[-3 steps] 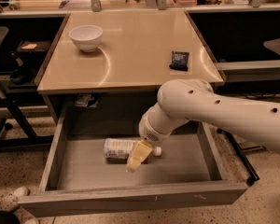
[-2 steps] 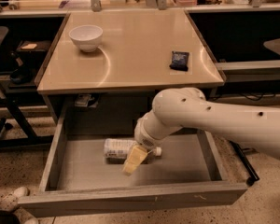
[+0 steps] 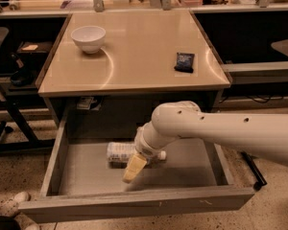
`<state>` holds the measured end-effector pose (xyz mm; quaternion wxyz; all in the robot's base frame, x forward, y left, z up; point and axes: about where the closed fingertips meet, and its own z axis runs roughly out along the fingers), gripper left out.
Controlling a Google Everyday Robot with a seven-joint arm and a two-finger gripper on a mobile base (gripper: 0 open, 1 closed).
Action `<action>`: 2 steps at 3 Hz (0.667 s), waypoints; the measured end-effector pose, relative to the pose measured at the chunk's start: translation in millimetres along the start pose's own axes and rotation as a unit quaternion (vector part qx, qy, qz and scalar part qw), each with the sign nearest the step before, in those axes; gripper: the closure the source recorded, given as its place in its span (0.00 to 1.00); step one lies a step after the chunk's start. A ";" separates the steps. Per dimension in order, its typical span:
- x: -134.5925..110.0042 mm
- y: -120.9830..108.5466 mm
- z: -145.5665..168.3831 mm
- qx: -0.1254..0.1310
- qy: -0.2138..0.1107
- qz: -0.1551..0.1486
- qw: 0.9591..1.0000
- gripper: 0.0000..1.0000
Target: Pick blue plastic bottle from top drawer and place on counter
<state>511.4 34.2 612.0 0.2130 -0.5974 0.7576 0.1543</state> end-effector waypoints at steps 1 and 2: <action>0.2 0.0 1.0 0.000 0.000 0.000 1.000 0.18; 0.2 0.0 1.0 0.000 0.000 0.000 1.000 0.41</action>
Offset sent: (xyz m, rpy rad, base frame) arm 0.0001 0.0003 -0.0009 0.0012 0.0007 -0.0003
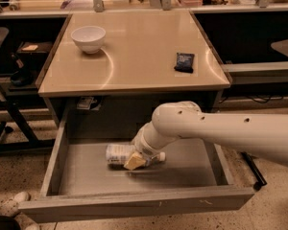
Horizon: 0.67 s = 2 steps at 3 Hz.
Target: Pick blue plastic bottle from top drawer and place on counter
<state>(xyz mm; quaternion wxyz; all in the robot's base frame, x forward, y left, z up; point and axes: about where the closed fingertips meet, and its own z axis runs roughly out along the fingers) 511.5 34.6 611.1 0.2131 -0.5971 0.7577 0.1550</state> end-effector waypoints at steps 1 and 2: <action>0.0 0.0 0.0 0.000 0.000 0.000 1.000 0.65; -4.4 2.7 -3.9 -0.004 0.000 -0.001 1.000 0.88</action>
Offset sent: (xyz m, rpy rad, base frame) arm -0.0042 0.0045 0.0146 0.0023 0.0112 0.0094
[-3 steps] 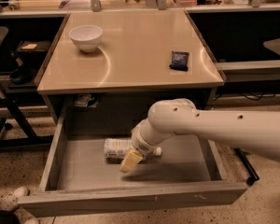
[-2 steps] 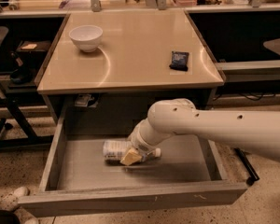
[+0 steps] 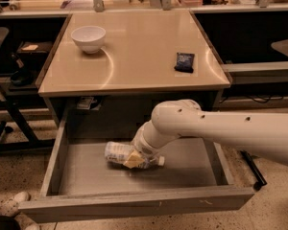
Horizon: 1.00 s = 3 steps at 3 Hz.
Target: Pick blue plastic bottle from top drawer and place on counter
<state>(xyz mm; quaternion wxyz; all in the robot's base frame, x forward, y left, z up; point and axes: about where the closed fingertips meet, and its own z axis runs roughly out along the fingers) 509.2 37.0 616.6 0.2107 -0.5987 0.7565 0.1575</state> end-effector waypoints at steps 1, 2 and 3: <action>-15.1 -0.7 -24.5 0.003 0.005 0.002 1.000 1.00; -42.8 -0.4 -79.3 0.013 0.028 -0.008 0.999 1.00; -66.3 -12.8 -127.5 0.037 0.048 -0.020 0.998 1.00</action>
Offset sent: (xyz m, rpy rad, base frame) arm -0.0038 -0.0101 0.1724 -0.1290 -0.0446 0.0042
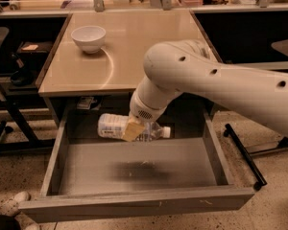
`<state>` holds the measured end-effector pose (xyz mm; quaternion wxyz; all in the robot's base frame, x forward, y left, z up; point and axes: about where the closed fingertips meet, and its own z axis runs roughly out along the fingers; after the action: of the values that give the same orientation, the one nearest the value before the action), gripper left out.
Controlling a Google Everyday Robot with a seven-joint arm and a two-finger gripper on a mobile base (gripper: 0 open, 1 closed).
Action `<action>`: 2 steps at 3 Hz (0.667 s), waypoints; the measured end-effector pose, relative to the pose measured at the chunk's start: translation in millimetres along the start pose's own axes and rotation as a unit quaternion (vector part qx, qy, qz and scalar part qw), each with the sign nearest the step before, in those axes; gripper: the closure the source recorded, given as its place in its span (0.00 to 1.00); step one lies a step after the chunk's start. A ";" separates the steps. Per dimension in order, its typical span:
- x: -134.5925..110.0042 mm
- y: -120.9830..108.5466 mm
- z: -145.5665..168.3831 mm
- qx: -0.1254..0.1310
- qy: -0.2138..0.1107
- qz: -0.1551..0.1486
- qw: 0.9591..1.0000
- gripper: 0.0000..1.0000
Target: Pick blue plastic bottle from top drawer and place on counter
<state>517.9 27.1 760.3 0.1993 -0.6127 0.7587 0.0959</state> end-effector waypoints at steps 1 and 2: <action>-8.5 -29.0 -34.8 0.034 0.015 0.010 0.999 1.00; -12.5 -57.7 -63.4 0.062 0.030 0.021 0.997 1.00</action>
Offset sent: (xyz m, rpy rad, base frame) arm 0.0765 -0.0463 0.1067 -0.1141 -0.1232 -0.1594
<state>564.1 0.3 828.4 0.2117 -0.5854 0.7819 0.0342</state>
